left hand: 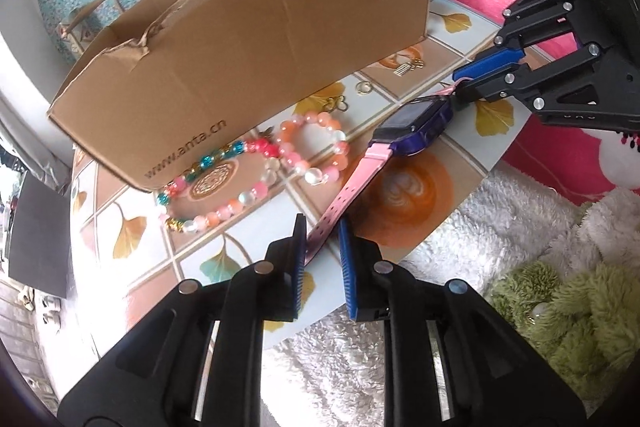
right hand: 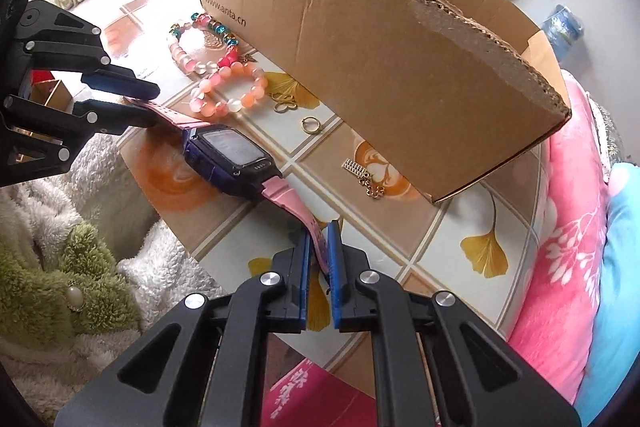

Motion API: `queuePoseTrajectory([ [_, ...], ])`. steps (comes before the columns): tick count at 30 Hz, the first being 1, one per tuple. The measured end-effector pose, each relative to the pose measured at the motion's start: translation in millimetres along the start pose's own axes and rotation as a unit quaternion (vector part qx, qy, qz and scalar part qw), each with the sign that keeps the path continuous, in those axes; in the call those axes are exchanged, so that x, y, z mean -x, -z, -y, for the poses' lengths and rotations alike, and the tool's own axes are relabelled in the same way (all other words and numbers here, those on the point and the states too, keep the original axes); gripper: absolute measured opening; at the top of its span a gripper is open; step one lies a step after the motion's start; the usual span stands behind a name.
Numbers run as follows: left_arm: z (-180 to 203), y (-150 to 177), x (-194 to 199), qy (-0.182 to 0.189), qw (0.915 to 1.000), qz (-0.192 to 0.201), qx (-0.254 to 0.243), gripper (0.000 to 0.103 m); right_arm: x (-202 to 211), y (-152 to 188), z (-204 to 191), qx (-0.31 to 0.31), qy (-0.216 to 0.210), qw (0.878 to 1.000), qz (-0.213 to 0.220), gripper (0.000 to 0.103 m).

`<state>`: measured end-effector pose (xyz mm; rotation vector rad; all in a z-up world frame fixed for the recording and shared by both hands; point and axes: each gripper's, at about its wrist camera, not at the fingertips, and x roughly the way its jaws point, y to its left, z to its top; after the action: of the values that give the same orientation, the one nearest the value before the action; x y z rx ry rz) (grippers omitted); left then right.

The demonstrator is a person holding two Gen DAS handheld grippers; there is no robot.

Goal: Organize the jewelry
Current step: 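Carry the smartwatch into the cardboard box and open the right gripper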

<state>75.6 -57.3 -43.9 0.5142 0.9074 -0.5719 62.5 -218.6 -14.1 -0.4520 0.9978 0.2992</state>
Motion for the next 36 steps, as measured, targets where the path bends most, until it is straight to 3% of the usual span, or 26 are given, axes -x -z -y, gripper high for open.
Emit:
queuePoseTrajectory([
  [5, 0.7, 1.9, 8.2, -0.021, 0.9995, 0.023, 0.009, 0.003, 10.2, -0.1, -4.2, -0.014, 0.019, 1.000, 0.017, 0.005],
  [9, 2.0, -0.4, 34.7, -0.033, 0.9978, 0.058, 0.009, 0.002, 40.9, -0.1, -10.0, -0.011, 0.053, 0.997, 0.048, 0.005],
  [13, -1.2, -10.0, 72.1, -0.070, 0.9918, 0.107, 0.002, 0.002, 82.7, -13.1, -19.6, 0.002, 0.096, 0.991, 0.095, 0.005],
  [18, -30.7, -43.7, 119.6, -0.105, 0.9783, 0.177, 0.022, 0.002, 135.2, -50.9, -27.8, 0.054, 0.181, 0.966, 0.178, 0.005],
  [21, -57.8, -71.3, 131.6, -0.102, 0.9732, 0.202, 0.039, 0.002, 145.4, -79.9, -14.0, 0.068, 0.193, 0.957, 0.205, 0.005],
  [23, -73.0, -88.6, 127.2, -0.099, 0.9736, 0.201, 0.042, 0.002, 139.0, -110.2, 8.6, 0.069, 0.176, 0.962, 0.198, 0.005],
  [26, -102.7, -120.0, 98.3, -0.090, 0.9820, 0.159, 0.048, 0.002, 115.7, -144.5, 37.4, 0.065, 0.129, 0.976, 0.161, 0.005],
  [30, -140.9, -156.2, 45.8, -0.068, 0.9938, 0.071, 0.052, 0.002, 59.0, -194.7, 84.8, 0.039, 0.029, 0.996, 0.074, 0.004],
  [33, -163.9, -172.2, 3.5, -0.037, 0.9972, 0.005, 0.064, 0.002, 18.2, -213.9, 104.4, 0.020, -0.027, 0.999, 0.018, 0.004],
  [36, -183.1, -183.5, -39.2, -0.002, 0.9946, -0.065, 0.082, 0.002, -25.2, -230.3, 120.4, 0.005, -0.080, 0.996, -0.047, 0.004],
])
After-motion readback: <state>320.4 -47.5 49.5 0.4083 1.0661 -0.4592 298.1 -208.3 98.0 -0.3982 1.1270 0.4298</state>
